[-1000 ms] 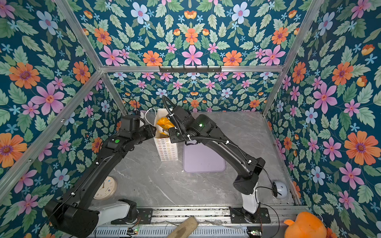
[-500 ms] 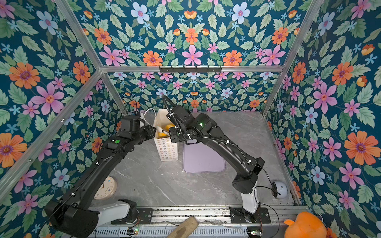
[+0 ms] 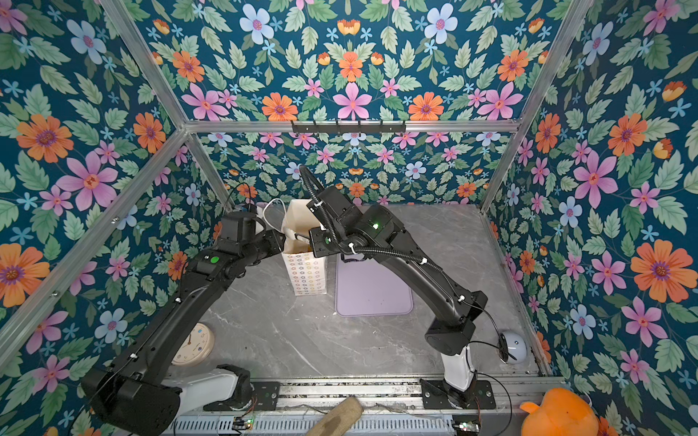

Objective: Place the fake bread into the paper bag
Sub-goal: 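Raise the empty tongs out of the bag and draw back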

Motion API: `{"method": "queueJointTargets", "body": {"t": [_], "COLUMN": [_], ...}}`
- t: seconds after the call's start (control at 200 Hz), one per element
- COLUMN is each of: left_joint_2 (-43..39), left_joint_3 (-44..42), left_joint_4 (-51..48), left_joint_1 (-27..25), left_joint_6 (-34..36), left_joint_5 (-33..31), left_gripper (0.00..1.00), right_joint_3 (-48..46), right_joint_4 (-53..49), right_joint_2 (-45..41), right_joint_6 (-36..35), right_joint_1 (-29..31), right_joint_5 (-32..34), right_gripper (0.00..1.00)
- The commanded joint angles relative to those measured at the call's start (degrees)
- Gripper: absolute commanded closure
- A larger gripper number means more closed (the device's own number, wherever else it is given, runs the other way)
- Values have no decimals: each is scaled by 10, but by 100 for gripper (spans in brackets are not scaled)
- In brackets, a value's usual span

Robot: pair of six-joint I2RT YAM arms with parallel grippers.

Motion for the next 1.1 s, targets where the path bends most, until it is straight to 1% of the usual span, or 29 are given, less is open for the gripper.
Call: {"method": "queueJointTargets", "body": {"t": [0.0,0.12,0.27,0.495,0.665,0.685,0.89,0.985,1.095], "left_joint_2": [1,2,1,-8,-22,-23,-46,-61,-81], "left_joint_3": [4,5,7,20,33,35,50,53,57], "left_joint_4": [9,9,10,3,-1,-1,2,7,13], "left_joint_1": [1,0,2,2,1,2,2,2,2], "left_joint_6": [4,4,5,6,14,15,31,40,51], "left_joint_5": [-3,-2,-5,-12,-11,-11,-19,-30,-54], "left_gripper": [64,64,64,64,63,63,61,61,59], "right_joint_3": [12,15,18,18,-23,-32,-125,-158,-205], "right_joint_4": [8,15,26,29,52,56,101,105,110], "right_joint_2": [-12,-30,-54,-93,-139,-163,-243,-273,-311], "right_joint_6": [-20,-32,-45,-58,-70,-72,-98,-101,-97], "right_joint_1": [1,1,1,2,1,1,-1,-12,-39], "right_joint_5": [-1,-16,-52,-61,-45,-43,12,36,46], "right_gripper": [53,53,53,53,53,53,52,52,52]}}
